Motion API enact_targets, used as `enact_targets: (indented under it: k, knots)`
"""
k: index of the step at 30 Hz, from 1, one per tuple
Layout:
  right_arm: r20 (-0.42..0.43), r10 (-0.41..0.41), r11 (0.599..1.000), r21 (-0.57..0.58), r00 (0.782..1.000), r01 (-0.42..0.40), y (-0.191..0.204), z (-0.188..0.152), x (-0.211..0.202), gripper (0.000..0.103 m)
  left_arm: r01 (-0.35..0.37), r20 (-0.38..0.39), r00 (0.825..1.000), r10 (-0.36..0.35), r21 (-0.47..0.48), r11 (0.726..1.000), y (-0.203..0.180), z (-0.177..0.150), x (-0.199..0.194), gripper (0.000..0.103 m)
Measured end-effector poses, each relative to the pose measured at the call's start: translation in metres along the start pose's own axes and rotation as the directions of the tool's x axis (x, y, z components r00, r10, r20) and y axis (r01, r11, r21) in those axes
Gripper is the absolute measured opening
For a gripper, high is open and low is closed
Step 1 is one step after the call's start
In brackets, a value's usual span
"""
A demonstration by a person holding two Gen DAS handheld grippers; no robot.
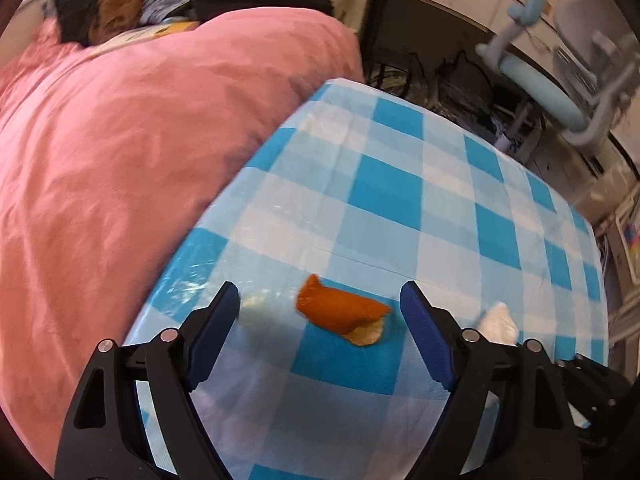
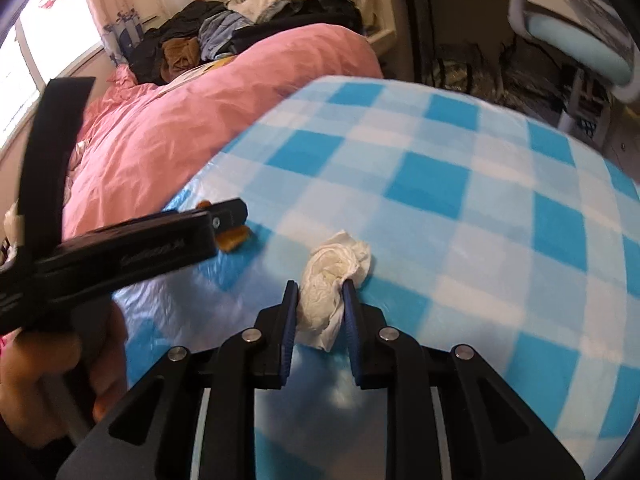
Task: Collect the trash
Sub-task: 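Grasp the white tissue with the right tool while the left tool grasps the orange-brown piece, then carry the tissue and orange-brown piece with both tools over the yellow bin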
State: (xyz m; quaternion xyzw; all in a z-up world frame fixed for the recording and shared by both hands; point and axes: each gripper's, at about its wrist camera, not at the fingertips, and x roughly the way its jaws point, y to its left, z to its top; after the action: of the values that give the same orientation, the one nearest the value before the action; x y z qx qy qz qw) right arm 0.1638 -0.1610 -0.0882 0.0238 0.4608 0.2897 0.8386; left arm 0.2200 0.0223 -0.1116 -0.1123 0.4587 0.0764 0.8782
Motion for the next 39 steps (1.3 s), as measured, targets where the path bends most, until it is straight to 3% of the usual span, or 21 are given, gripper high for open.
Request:
enact_targets:
  k: [1, 3, 5, 11, 20, 31, 39]
  knots:
    - [-0.005, 0.012, 1.0, 0.018, 1.0, -0.012, -0.005, -0.003, -0.005, 0.023, 0.0, 0.005, 1.0, 0.0, 0.017, 1.0, -0.003, 0.0, 0.0, 0.072]
    - [-0.002, 0.019, 0.999, 0.037, 1.0, -0.019, -0.009, -0.008, -0.014, 0.023, -0.011, 0.015, 1.0, 0.01, 0.079, 0.997, -0.011, -0.003, 0.001, 0.048]
    - [0.01, 0.038, 0.997, 0.06, 0.999, -0.039, -0.011, -0.014, -0.029, 0.023, 0.018, 0.01, 1.0, -0.019, 0.144, 0.989, -0.019, -0.008, -0.002, 0.042]
    - [0.078, 0.062, 0.995, 0.071, 0.995, -0.067, -0.003, -0.036, -0.074, 0.023, 0.142, -0.001, 0.989, -0.145, 0.222, 0.965, -0.027, -0.031, -0.036, 0.039]
    - [0.168, 0.048, 0.996, 0.067, 0.985, -0.06, 0.016, -0.072, -0.12, 0.023, 0.245, 0.071, 0.96, -0.269, 0.248, 0.937, -0.025, -0.072, -0.115, 0.039]
    - [0.231, 0.035, 0.996, 0.074, 0.972, -0.053, 0.017, -0.088, -0.142, 0.025, 0.185, 0.144, 0.964, -0.226, 0.25, 0.95, -0.021, -0.111, -0.165, 0.04]
    - [0.243, 0.014, 0.996, 0.081, 0.97, -0.035, 0.017, -0.094, -0.144, 0.025, 0.144, 0.173, 0.965, -0.197, 0.278, 0.95, -0.021, -0.114, -0.173, 0.04]
